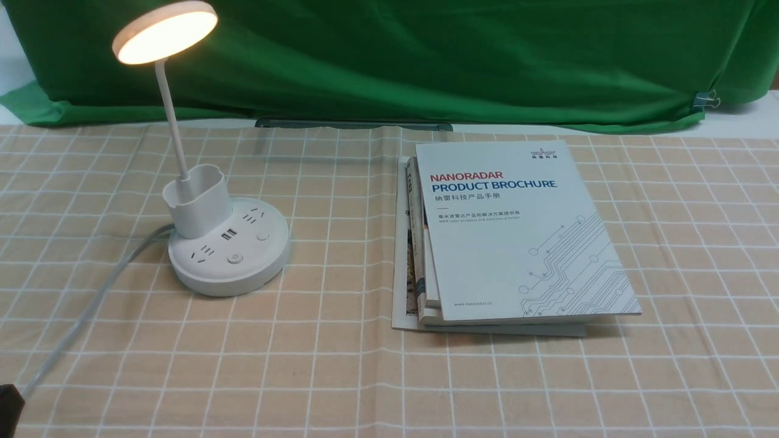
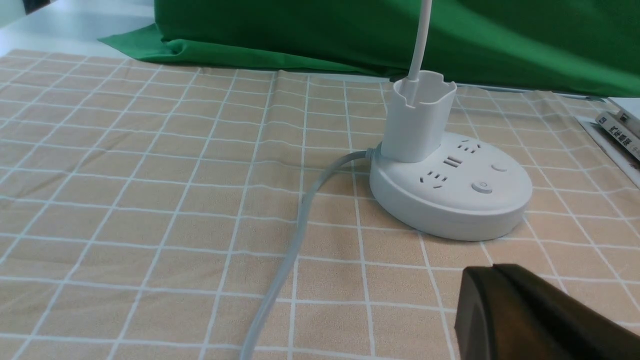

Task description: Turn on the table lamp on the light coffee tablecloth with your hand.

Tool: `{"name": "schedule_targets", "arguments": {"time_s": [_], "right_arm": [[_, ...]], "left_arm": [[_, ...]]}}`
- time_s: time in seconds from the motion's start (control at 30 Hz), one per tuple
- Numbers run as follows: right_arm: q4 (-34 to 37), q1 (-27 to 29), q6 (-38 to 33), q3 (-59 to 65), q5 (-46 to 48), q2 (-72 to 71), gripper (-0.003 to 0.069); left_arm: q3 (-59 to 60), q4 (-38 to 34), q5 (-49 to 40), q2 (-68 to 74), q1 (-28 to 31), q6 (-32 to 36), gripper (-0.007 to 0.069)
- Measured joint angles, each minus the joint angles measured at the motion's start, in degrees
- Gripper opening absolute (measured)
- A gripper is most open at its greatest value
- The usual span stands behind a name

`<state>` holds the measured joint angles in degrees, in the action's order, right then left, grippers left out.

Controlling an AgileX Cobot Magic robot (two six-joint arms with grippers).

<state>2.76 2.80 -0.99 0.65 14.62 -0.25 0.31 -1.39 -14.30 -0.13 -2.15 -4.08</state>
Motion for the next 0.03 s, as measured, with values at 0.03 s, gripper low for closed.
{"name": "schedule_targets", "arguments": {"time_s": [0.03], "right_arm": [[0.0,0.0,0.0,0.0,0.0,0.0,0.0241]], "left_arm": [[0.0,0.0,0.0,0.0,0.0,0.0,0.0001]]}}
